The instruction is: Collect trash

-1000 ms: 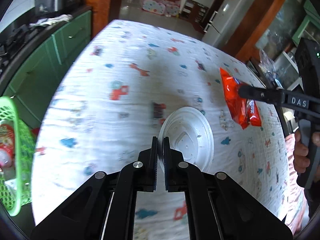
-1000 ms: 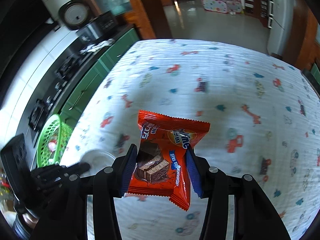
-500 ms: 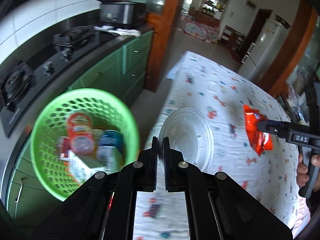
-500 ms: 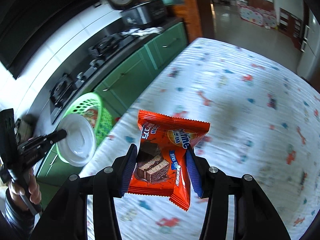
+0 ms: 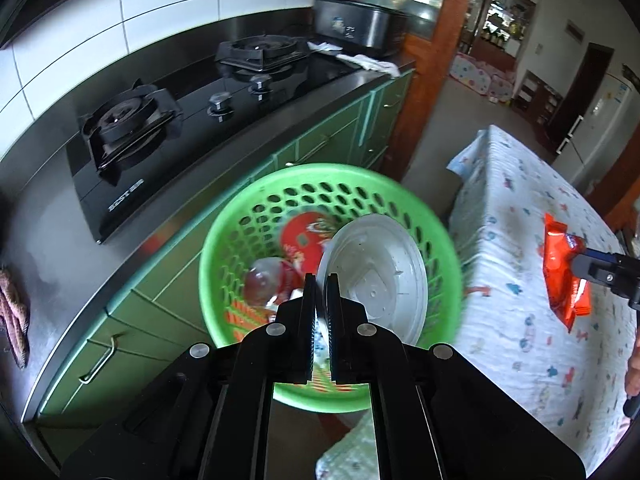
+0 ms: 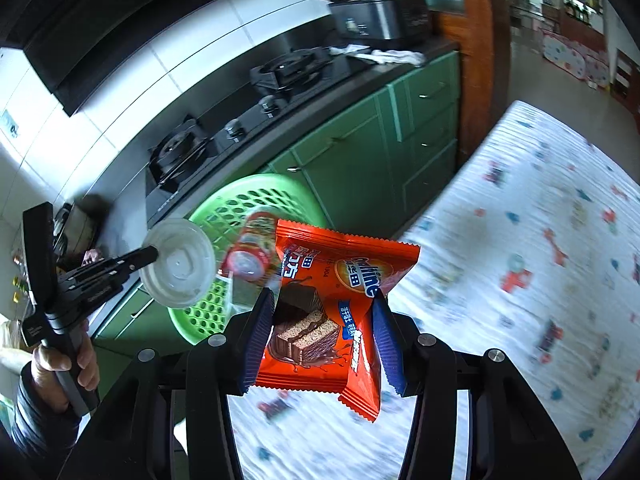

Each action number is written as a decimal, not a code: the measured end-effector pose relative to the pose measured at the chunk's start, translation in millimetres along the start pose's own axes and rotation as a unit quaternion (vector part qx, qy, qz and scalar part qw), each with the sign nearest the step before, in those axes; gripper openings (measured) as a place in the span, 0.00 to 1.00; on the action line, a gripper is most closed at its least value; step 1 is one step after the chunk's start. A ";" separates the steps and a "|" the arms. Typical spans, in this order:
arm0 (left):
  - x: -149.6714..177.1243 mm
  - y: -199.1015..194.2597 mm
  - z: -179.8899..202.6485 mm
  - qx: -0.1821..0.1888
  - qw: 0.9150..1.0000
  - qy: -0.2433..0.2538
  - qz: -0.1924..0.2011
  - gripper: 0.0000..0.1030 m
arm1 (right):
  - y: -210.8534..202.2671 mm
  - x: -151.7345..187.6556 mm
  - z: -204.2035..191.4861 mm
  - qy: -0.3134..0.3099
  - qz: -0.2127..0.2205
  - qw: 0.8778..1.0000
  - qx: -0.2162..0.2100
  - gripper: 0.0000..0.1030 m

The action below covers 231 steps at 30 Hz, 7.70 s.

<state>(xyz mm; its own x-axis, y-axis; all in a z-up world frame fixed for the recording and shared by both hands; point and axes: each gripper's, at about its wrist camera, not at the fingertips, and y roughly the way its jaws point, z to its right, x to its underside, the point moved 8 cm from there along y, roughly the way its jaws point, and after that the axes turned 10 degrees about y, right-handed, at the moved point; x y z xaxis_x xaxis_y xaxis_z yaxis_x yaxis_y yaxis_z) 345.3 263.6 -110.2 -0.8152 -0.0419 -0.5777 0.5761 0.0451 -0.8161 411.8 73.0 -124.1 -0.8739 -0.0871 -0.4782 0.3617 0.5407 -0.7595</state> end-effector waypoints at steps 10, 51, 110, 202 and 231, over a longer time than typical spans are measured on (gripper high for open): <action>15.0 16.3 -36.0 -0.046 0.999 0.006 -0.028 0.05 | 34.3 -10.4 -49.9 -0.009 -0.010 1.000 -0.018 0.46; 24.4 -9.0 -53.2 -0.041 0.999 -0.011 0.000 0.58 | 65.9 -11.7 -85.0 0.008 -0.014 1.000 -0.020 0.61; 164.9 -192.9 31.7 -0.090 0.989 0.059 0.100 0.95 | -137.7 217.6 -74.6 -0.083 0.107 0.988 0.072 0.89; 174.8 -229.8 167.2 -0.009 0.982 0.107 0.158 0.95 | -231.7 290.8 18.3 0.055 0.196 0.964 0.171 0.93; 173.9 -236.9 177.3 0.001 0.980 0.108 0.164 0.95 | -234.7 294.4 21.4 0.061 0.197 0.962 0.180 0.93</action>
<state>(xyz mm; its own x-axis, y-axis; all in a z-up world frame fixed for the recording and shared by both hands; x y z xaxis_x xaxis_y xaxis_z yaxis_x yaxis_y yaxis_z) 77.8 68.7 -19.6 -0.5789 0.1861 -0.7939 0.8099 0.0189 -0.5862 76.5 -97.5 -96.1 -0.6696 0.1763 -0.7215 0.7425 0.1847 -0.6439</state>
